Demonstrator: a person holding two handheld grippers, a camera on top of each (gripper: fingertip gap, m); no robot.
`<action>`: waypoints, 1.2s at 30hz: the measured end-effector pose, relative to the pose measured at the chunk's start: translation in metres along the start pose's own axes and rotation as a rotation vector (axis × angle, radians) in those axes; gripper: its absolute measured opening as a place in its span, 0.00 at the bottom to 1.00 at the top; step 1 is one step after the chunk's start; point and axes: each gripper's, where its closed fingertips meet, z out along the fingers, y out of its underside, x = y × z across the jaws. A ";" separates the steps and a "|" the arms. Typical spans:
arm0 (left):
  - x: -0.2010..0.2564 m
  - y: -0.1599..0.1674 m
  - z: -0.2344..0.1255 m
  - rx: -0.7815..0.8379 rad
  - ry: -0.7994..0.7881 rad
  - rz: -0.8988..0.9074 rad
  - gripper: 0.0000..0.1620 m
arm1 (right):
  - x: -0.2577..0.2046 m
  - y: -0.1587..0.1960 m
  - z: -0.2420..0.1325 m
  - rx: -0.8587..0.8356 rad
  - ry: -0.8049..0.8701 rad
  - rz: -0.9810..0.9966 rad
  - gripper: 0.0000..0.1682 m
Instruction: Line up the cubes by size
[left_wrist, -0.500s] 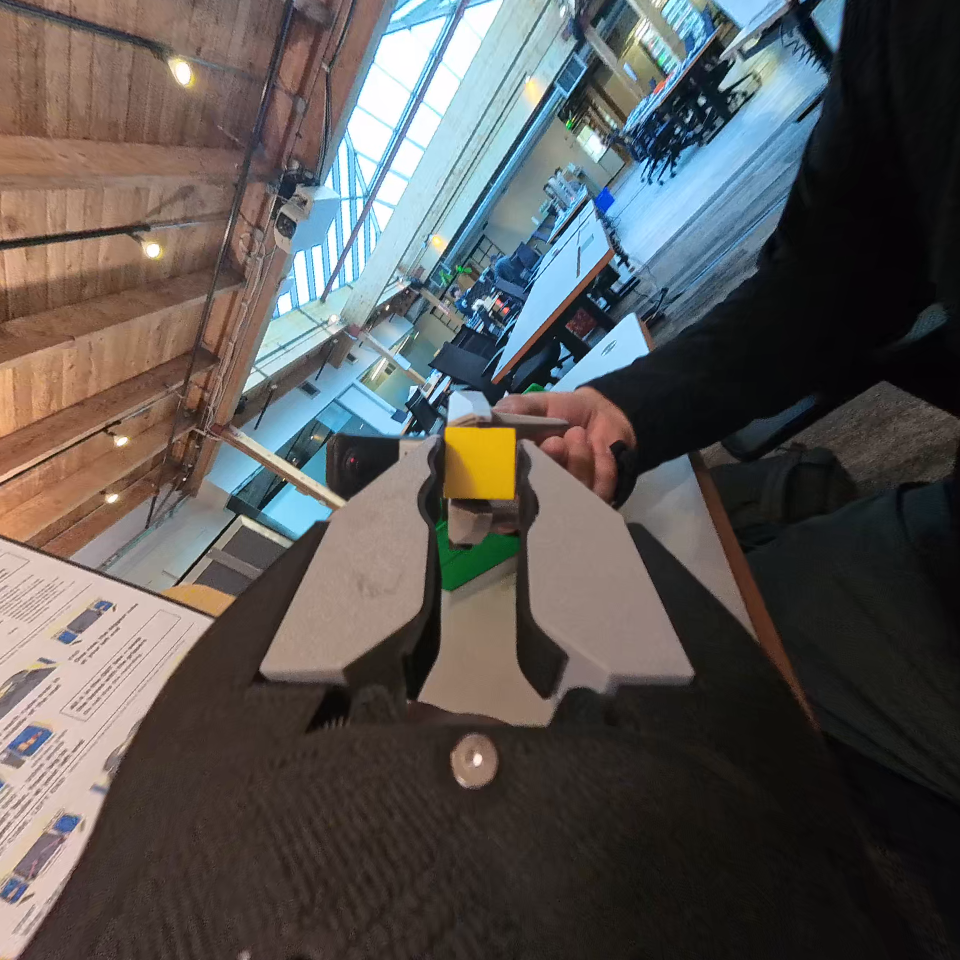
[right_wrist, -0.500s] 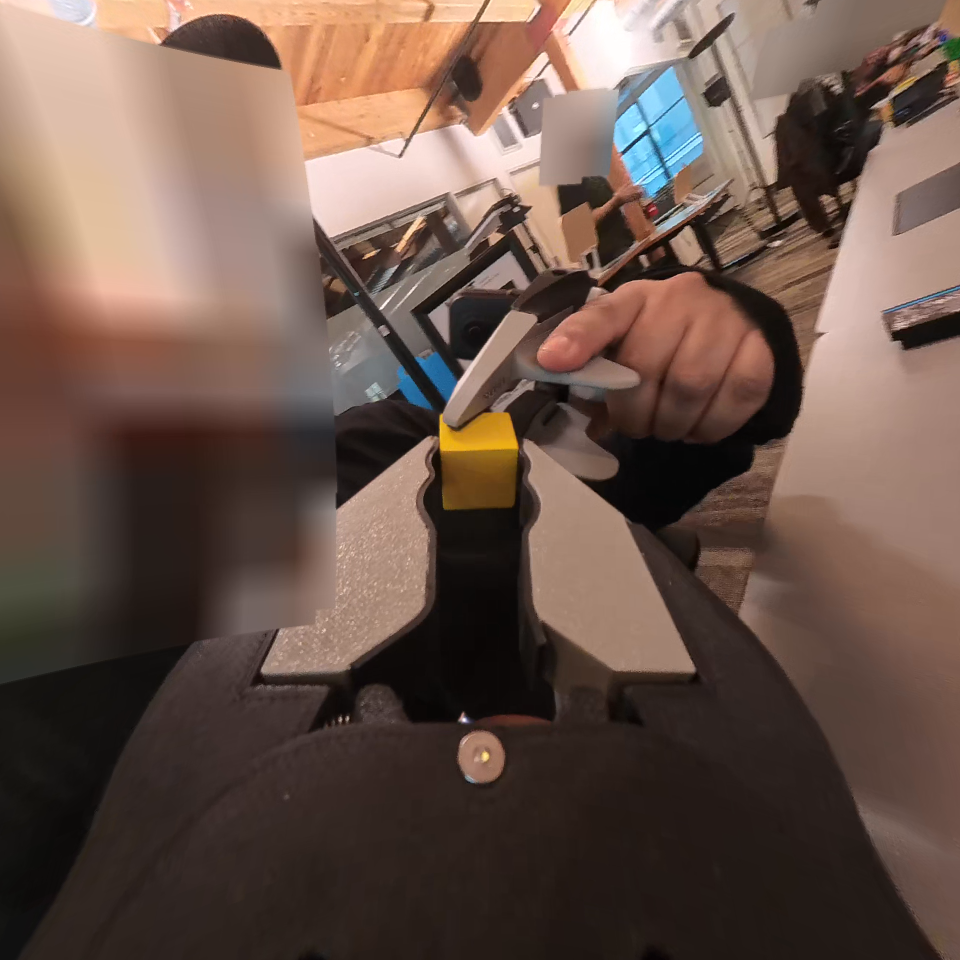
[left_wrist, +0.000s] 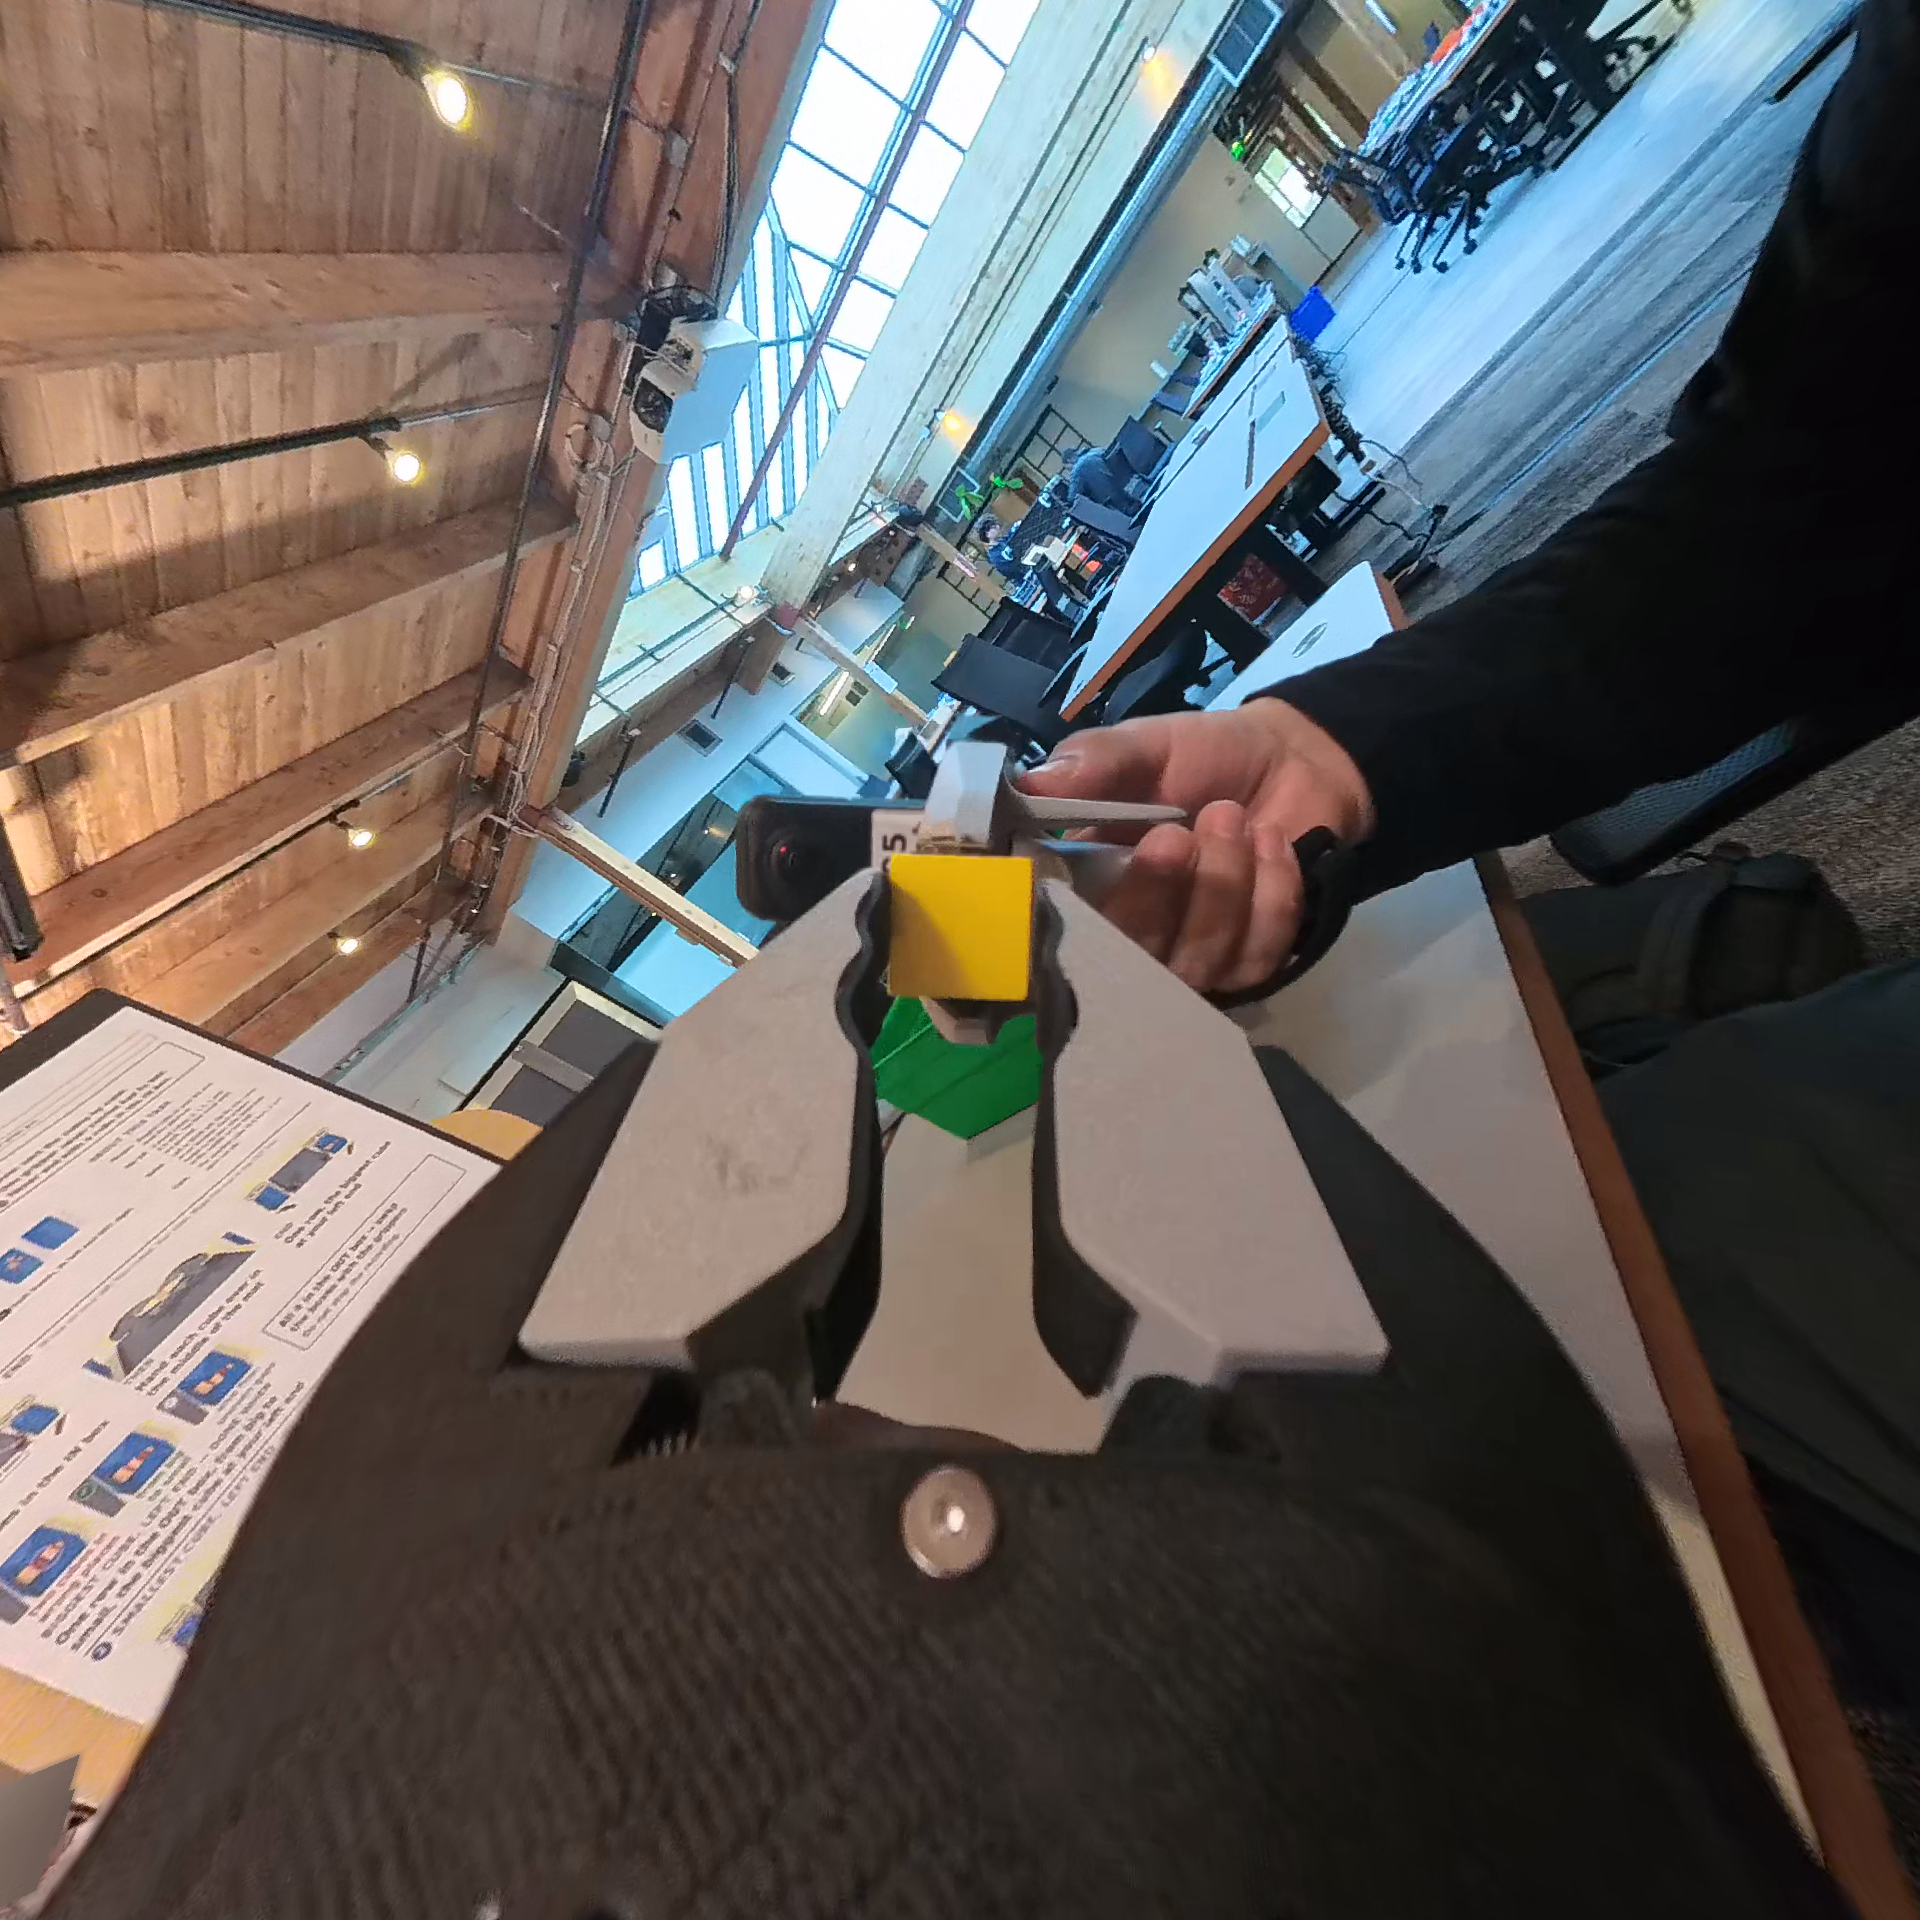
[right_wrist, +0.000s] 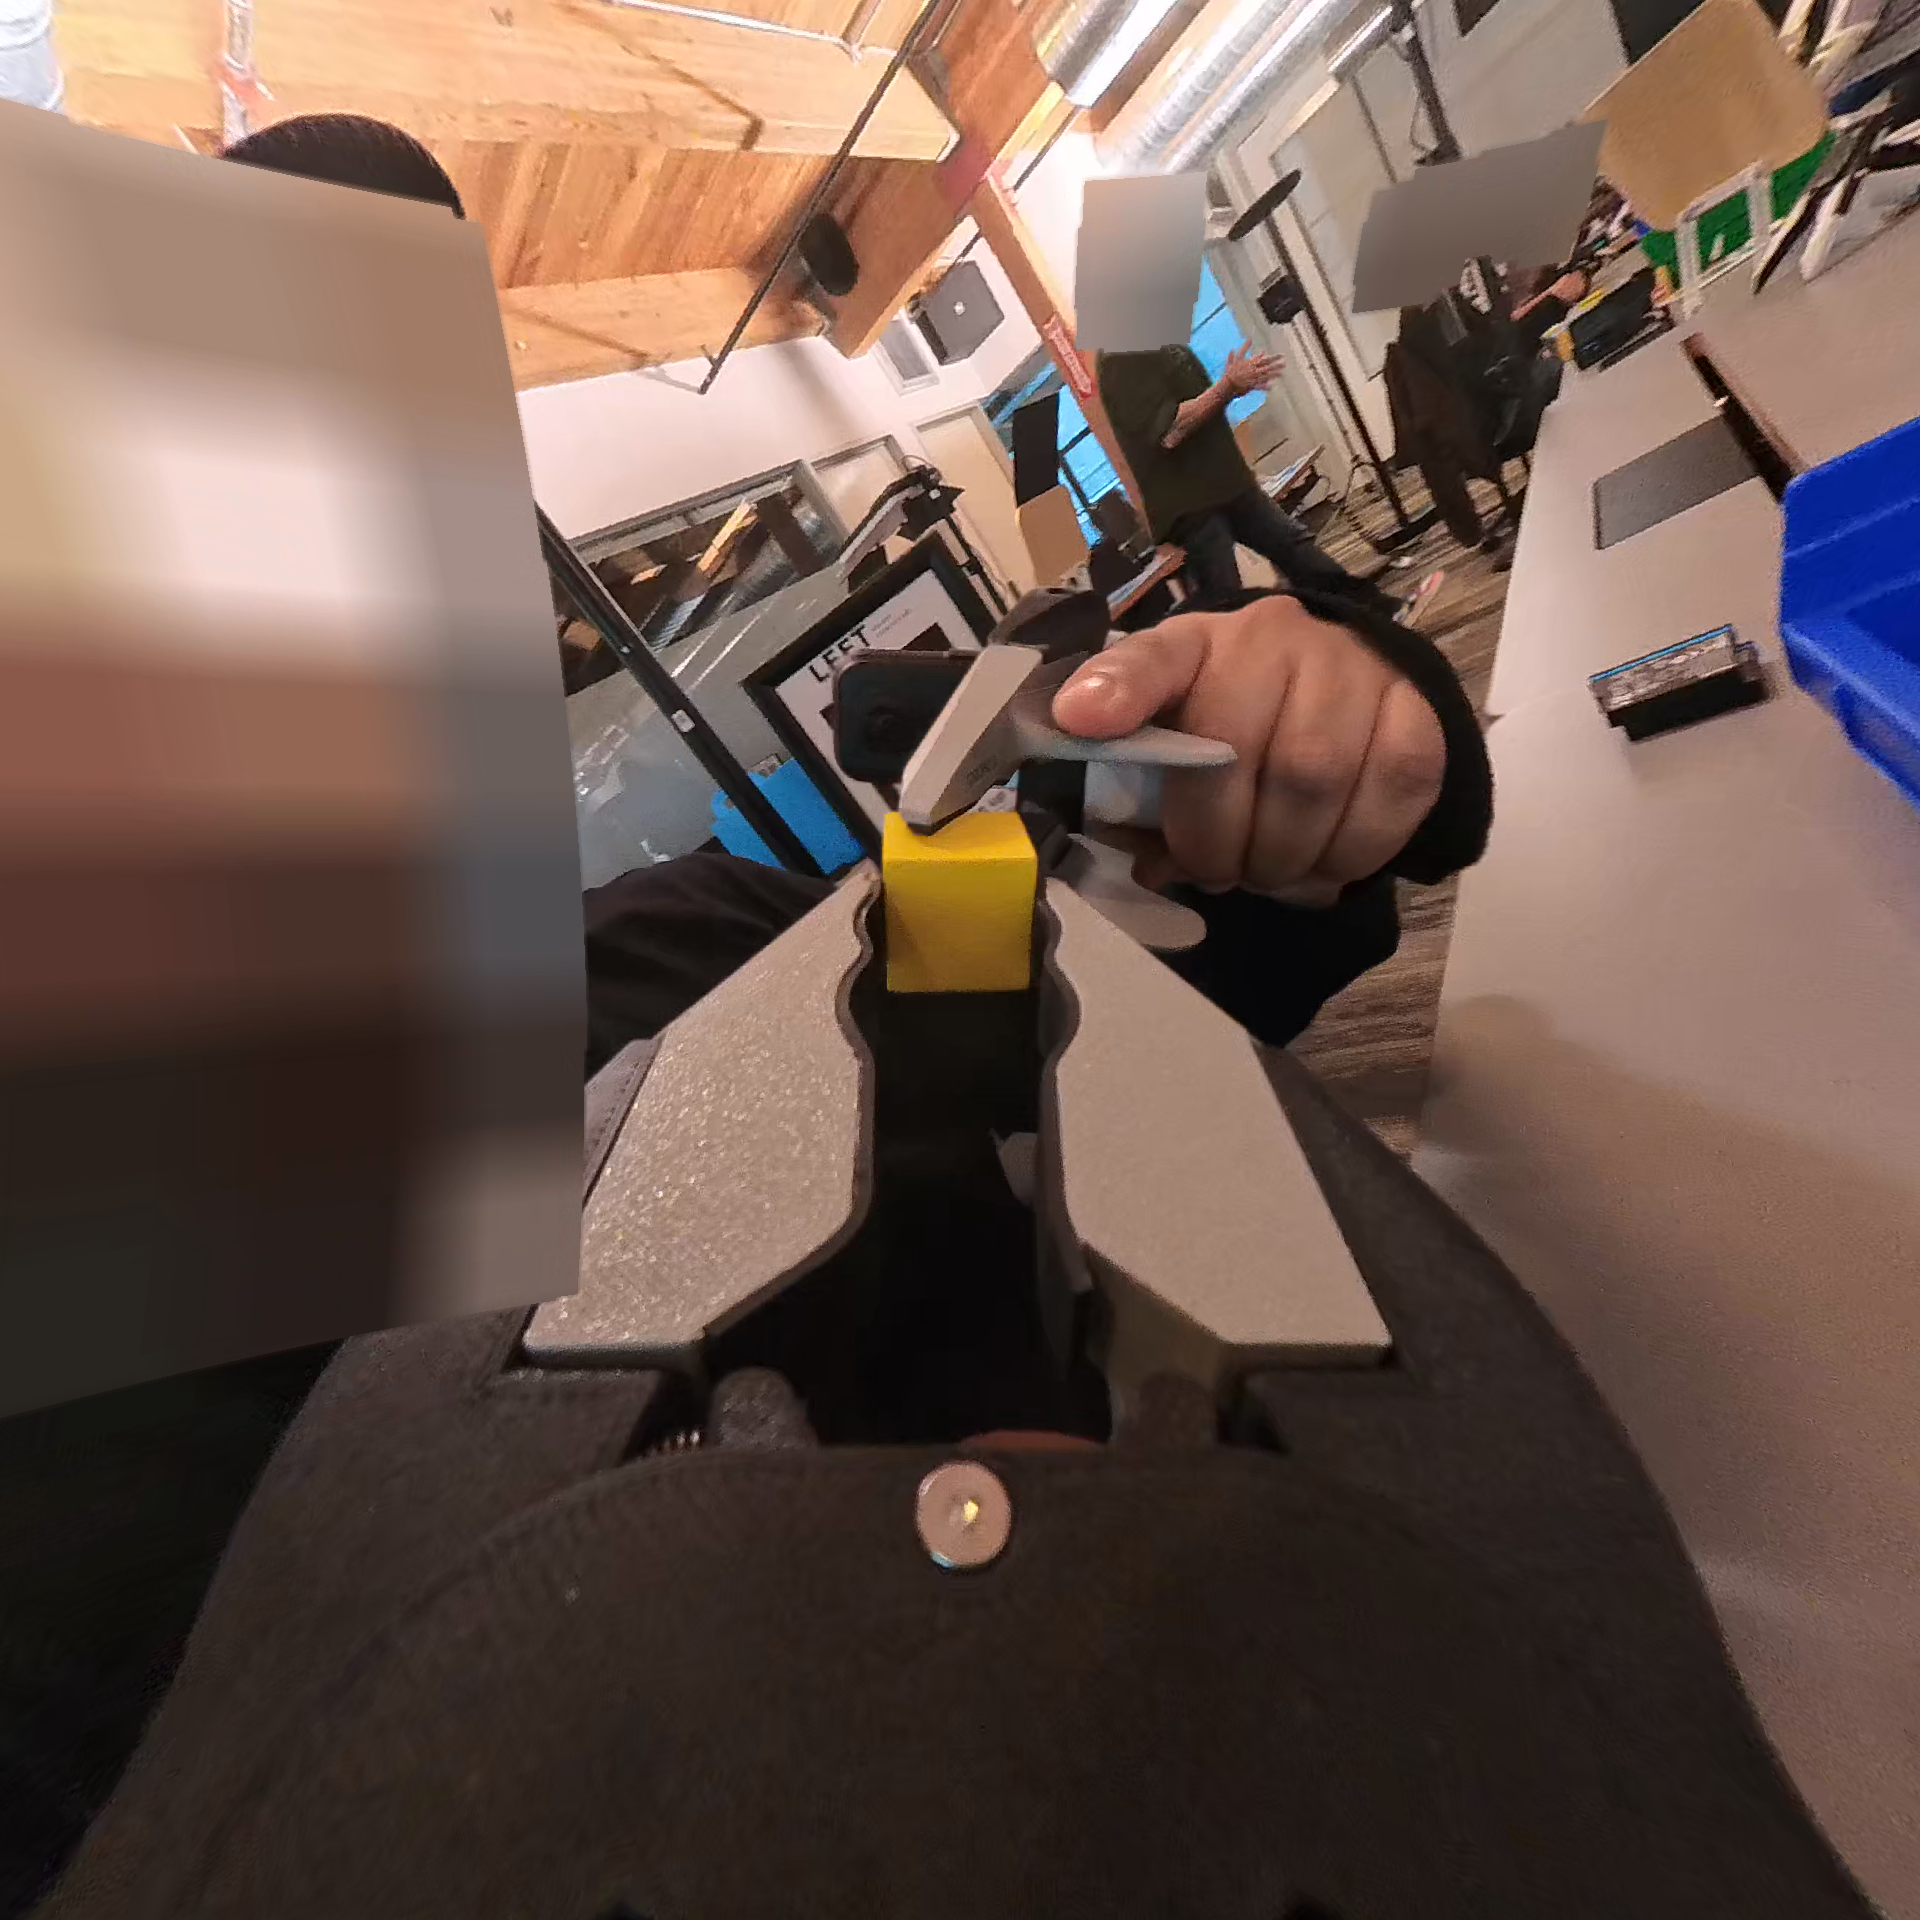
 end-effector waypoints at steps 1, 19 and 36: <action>0.000 0.001 0.000 0.000 0.000 -0.007 0.15 | 0.001 0.000 0.000 -0.003 0.016 -0.014 0.15; -0.044 0.126 -0.063 -0.621 -0.207 -0.362 0.00 | 0.019 -0.029 -0.312 -0.544 1.242 -0.561 0.15; 0.006 0.166 -0.096 -0.797 -0.229 -0.504 0.04 | 0.130 0.058 -0.397 -1.078 1.164 -0.224 0.15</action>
